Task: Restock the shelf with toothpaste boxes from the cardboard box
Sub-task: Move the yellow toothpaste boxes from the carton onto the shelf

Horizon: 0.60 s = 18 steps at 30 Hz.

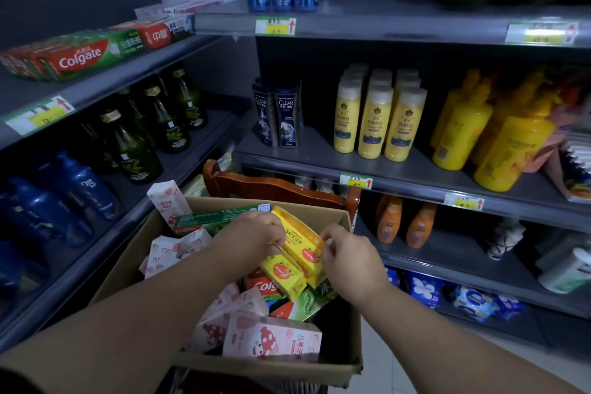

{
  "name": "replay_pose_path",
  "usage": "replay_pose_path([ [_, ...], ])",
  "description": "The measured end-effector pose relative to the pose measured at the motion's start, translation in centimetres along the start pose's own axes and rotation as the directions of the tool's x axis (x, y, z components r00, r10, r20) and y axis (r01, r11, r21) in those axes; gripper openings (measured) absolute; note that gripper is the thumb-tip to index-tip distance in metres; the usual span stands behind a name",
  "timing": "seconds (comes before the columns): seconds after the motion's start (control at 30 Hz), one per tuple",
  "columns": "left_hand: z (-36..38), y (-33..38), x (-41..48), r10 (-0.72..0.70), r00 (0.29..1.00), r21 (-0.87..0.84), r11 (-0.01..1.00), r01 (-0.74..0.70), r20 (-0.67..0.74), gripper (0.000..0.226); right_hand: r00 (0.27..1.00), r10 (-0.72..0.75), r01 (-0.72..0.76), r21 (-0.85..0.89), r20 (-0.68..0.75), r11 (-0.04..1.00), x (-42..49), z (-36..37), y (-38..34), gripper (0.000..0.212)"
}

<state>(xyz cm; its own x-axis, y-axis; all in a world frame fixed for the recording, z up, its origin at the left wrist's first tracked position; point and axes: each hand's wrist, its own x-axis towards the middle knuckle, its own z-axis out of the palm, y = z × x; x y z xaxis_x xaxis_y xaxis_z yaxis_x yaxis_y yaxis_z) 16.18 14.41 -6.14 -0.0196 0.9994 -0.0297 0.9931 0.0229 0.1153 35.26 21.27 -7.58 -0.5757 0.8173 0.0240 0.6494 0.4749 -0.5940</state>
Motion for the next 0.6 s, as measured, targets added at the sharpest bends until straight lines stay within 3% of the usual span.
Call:
replay_pose_path([
  [0.33, -4.9, -1.4, -4.9, -0.046, 0.982, -0.099, 0.995, 0.029, -0.181, 0.01, 0.991, -0.114, 0.115, 0.012, -0.065, 0.993, 0.3, -2.2, -5.1, 0.013],
  [0.6, -11.0, -4.6, -15.7, -0.252, 0.927, -0.045, 0.967, 0.249, -0.277, 0.015, 0.959, -0.274, 0.276, 0.019, -0.07, 0.961, -1.1, -1.9, -16.0, 0.012],
])
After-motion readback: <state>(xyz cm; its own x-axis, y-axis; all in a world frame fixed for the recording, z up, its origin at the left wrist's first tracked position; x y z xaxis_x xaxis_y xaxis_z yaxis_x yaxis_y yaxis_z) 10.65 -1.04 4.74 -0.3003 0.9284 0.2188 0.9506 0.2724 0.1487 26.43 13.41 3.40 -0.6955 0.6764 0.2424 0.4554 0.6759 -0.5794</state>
